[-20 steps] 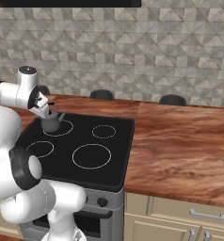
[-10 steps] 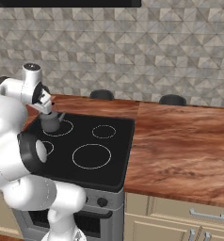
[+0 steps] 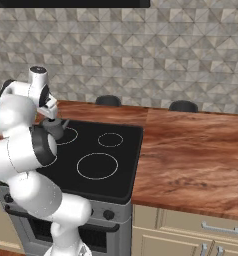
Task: The kettle is done boiling. Turn off the stove, then wait for 300 timesteps before moving the kettle to the dining table.
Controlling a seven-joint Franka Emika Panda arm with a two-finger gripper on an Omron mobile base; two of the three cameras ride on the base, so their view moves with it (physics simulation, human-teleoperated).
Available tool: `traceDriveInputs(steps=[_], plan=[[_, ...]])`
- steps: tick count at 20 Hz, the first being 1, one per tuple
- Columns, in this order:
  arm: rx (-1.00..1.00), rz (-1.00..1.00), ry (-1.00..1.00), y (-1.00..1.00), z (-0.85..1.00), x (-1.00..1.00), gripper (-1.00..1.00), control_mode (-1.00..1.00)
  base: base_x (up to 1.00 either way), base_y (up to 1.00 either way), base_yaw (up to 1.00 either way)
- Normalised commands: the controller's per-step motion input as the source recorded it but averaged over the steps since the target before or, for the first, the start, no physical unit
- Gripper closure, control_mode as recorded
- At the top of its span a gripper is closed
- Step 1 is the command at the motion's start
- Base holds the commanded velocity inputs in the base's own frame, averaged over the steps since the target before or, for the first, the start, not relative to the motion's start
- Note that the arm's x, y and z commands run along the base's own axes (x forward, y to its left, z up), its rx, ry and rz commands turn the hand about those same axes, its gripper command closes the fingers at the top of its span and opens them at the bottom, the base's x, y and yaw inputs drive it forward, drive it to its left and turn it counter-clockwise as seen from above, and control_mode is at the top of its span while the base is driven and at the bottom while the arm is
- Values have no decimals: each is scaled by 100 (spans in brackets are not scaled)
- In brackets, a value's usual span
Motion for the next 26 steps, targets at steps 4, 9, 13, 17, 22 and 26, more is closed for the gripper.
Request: traceDriveInputs(steps=[4,9,13,17,22,26], plan=[[-2,0,4,10,-14,32,-100,-100,0,0,0],[-1,0,1,8,-2,32,-100,-100,0,0,0],[-1,0,1,10,-2,33,-100,-100,0,0,0],[-1,0,1,9,-10,32,-100,-100,0,0,0],[-4,0,0,10,-22,29,-100,-100,0,0,0],[-6,0,0,10,-18,20,-100,-100,0,0,0]])
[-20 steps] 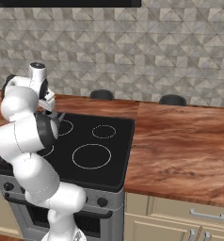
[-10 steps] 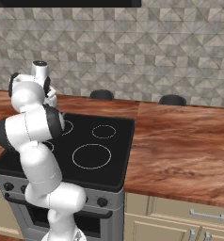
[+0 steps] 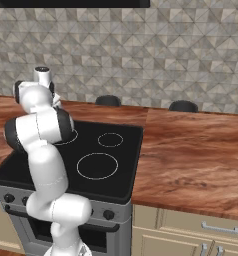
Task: The kettle is done boiling. Turn off the stove, then wait for 300 timesteps before moving the kettle to the dining table.
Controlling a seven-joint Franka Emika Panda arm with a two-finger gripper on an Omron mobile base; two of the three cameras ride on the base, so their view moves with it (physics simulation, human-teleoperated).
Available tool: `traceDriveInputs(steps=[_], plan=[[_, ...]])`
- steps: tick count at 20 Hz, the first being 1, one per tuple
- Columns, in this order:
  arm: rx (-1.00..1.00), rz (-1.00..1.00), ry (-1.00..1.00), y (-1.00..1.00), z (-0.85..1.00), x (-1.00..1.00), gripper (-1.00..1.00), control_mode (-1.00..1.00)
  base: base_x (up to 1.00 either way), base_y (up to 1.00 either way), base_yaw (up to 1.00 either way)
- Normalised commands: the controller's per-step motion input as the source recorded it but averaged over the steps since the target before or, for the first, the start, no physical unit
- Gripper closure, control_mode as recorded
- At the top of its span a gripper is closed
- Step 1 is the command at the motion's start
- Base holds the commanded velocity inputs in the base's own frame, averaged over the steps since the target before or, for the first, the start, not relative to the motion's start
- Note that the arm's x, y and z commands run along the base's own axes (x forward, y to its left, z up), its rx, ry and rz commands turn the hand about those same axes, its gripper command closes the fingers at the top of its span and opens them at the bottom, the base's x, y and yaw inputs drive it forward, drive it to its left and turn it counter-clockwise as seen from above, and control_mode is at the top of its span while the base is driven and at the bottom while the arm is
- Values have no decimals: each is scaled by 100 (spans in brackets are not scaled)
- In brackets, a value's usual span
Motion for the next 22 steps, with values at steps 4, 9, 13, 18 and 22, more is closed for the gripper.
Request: traceDriveInputs(steps=[4,9,13,18,22], plan=[[-5,0,0,8,-4,19,-100,-100,0,0,0],[-3,0,0,6,-11,24,-100,-100,0,0,0],[-2,0,0,4,-13,24,-100,-100,0,0,0],[-1,0,0,2,-7,17,-100,-100,0,0,0],[0,0,1,1,-8,22,-100,-100,0,0,0]])
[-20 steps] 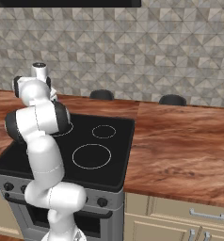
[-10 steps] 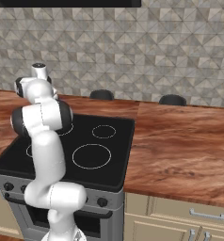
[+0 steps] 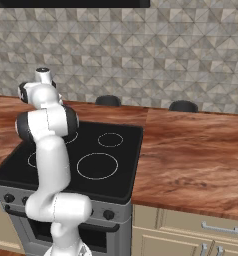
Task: The kettle is done boiling. Turn off the stove, then wait for 300 timesteps before moving the kettle to the dining table.
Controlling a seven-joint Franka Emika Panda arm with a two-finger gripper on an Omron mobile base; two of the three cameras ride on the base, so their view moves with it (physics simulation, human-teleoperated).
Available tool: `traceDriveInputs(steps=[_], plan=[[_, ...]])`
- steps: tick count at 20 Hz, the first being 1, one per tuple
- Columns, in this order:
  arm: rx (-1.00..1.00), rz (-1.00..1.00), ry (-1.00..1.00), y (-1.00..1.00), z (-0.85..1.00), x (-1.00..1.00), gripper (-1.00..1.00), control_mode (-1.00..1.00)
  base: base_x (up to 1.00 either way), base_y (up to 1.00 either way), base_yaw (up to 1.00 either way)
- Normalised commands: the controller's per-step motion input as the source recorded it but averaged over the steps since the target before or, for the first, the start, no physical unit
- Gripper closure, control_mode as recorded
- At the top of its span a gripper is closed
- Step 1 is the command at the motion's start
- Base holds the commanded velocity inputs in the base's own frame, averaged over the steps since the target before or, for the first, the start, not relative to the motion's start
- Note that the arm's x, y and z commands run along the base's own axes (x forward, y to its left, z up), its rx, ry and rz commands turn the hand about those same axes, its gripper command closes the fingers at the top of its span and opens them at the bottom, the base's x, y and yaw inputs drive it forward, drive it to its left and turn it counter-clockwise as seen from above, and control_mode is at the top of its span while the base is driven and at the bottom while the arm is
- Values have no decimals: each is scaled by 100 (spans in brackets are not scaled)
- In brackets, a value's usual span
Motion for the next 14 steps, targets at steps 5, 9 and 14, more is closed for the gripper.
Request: traceDriveInputs(steps=[5,9,14], plan=[[0,0,3,1,-10,22,-100,-100,0,0,0],[0,0,2,2,-9,18,-100,-100,0,0,0],[0,0,2,4,-8,20,-100,-100,0,0,0]])
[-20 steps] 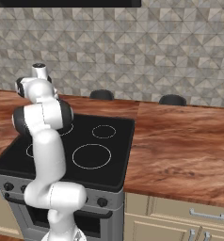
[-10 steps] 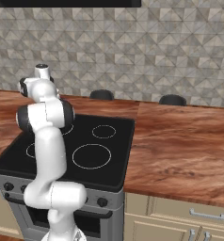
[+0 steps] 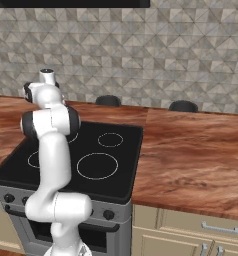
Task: The kettle is done boiling. Turn off the stove, then wait for 300 timesteps before moving the kettle to the dining table.
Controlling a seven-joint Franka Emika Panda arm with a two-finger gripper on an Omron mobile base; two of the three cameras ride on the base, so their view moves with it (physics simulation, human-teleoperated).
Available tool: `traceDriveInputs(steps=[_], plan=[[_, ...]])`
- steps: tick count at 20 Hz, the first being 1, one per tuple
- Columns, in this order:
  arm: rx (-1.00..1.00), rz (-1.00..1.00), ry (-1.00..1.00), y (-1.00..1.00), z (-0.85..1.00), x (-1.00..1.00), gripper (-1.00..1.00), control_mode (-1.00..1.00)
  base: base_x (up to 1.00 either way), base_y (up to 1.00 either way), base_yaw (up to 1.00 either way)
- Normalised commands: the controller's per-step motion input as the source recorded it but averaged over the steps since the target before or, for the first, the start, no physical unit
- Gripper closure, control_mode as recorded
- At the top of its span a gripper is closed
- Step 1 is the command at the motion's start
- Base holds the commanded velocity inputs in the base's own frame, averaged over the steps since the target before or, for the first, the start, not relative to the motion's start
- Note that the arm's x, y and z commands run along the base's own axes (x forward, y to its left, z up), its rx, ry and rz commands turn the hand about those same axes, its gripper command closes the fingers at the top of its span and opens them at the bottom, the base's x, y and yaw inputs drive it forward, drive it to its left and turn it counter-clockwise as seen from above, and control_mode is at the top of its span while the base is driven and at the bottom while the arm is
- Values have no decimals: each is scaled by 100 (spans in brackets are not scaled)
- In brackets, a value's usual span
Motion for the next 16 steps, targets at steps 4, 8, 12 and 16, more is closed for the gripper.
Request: traceDriveInputs(steps=[4,8,12,16], plan=[[0,0,3,7,-7,22,-100,-100,0,0,0],[0,0,3,10,-7,16,-100,-100,0,0,0],[0,0,1,14,-7,3,-100,-100,0,0,0],[0,0,3,12,-13,4,-100,-100,0,0,0]])
